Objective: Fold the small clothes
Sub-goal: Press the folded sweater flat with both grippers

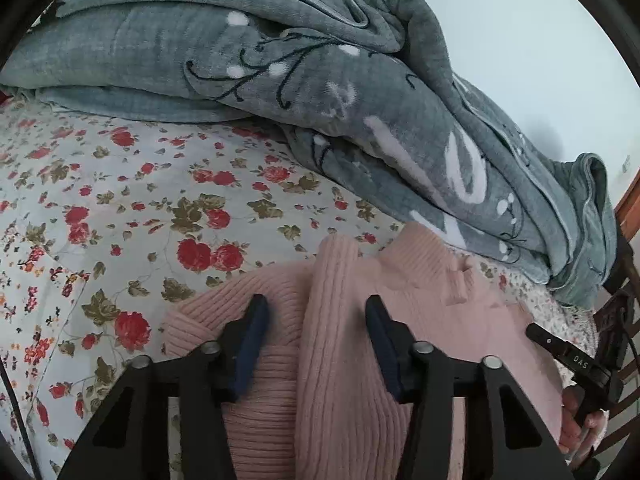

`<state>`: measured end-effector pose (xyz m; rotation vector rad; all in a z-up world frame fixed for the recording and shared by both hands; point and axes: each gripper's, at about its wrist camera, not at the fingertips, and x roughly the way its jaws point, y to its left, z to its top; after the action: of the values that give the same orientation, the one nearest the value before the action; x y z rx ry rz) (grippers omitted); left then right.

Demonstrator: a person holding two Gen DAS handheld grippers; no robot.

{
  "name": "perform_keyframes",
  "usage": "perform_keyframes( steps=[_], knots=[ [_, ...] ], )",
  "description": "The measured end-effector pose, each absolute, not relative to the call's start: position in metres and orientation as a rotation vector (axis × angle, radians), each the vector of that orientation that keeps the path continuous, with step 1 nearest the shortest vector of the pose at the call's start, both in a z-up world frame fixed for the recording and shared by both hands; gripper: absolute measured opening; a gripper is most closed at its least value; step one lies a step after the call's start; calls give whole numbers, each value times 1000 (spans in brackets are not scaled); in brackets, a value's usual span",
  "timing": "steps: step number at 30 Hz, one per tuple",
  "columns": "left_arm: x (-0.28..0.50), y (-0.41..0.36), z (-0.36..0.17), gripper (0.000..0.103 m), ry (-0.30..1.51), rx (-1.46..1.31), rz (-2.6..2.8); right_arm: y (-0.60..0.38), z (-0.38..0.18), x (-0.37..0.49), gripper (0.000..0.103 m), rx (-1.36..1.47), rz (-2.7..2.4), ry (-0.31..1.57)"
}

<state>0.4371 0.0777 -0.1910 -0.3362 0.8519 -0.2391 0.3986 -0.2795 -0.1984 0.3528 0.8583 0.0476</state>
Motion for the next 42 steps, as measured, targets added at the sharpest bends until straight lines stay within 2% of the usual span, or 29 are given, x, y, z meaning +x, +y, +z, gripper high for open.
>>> perform_keyframes(
  steps=[1, 2, 6, 9, 11, 20, 27, 28, 35, 42],
  knots=[
    [437, 78, -191, 36, 852, -335, -235, -279, -199, 398, 9, 358, 64, 863],
    [437, 79, -192, 34, 851, -338, -234, -278, -200, 399, 9, 356, 73, 864],
    [436, 87, -194, 13, 839, -386, -241, -276, -195, 393, 6, 348, 90, 819],
    [426, 100, -188, 7, 758, -466, -252, -285, -179, 375, 5, 403, 110, 677],
    [423, 103, -185, 7, 732, -481, -240, -285, -174, 371, 5, 404, 108, 640],
    [439, 105, -205, 10, 849, -493, -175, -310, -205, 395, 5, 550, 30, 816],
    [439, 112, -209, 14, 858, -521, -154, -306, -205, 396, 5, 531, 23, 820],
    [439, 110, -209, 17, 862, -511, -150, -305, -204, 396, 6, 529, 23, 821],
    [441, 111, -211, 19, 876, -520, -150, -304, -204, 396, 6, 525, 15, 819],
    [431, 117, -199, 24, 809, -536, -120, -312, -198, 386, 10, 550, -17, 769]
  ],
)
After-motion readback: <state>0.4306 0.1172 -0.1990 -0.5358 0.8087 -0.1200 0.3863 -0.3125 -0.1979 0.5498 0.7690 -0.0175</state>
